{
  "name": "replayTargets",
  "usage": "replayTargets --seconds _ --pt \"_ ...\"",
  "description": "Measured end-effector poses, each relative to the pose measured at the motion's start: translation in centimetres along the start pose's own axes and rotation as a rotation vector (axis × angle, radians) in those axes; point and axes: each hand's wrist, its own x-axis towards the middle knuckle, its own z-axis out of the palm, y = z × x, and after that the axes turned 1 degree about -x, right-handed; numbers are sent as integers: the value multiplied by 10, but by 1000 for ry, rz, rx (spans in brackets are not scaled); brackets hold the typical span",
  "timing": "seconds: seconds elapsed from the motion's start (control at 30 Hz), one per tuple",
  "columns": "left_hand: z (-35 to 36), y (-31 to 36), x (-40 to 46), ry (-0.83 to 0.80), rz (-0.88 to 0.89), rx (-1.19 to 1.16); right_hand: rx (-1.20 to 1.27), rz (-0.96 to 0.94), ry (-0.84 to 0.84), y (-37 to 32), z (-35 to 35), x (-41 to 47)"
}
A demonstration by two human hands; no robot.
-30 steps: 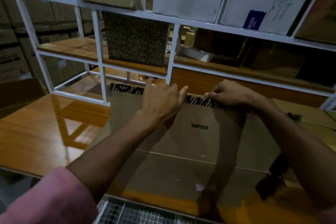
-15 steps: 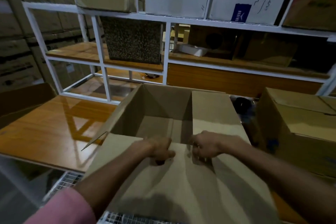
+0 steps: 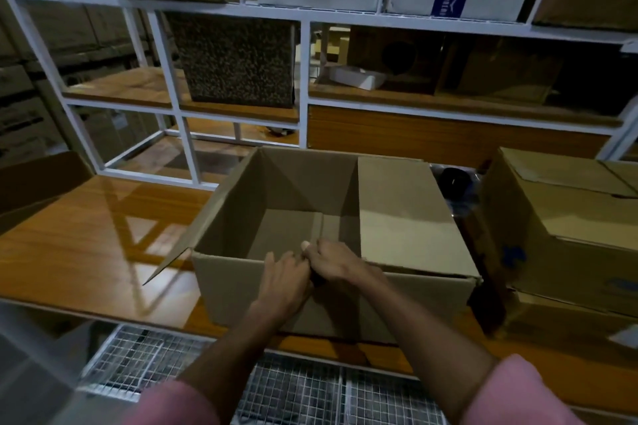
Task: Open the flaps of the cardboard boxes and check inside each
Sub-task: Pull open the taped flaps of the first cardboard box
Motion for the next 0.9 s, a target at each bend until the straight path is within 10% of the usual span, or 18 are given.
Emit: replayTargets --seconds 0.47,0.9 --pt "0 -80 -22 72 -46 40 -626 217 493 101 -32 -9" --pt "7 -103 -18 103 -20 14 -23 262 333 118 -11 -35"
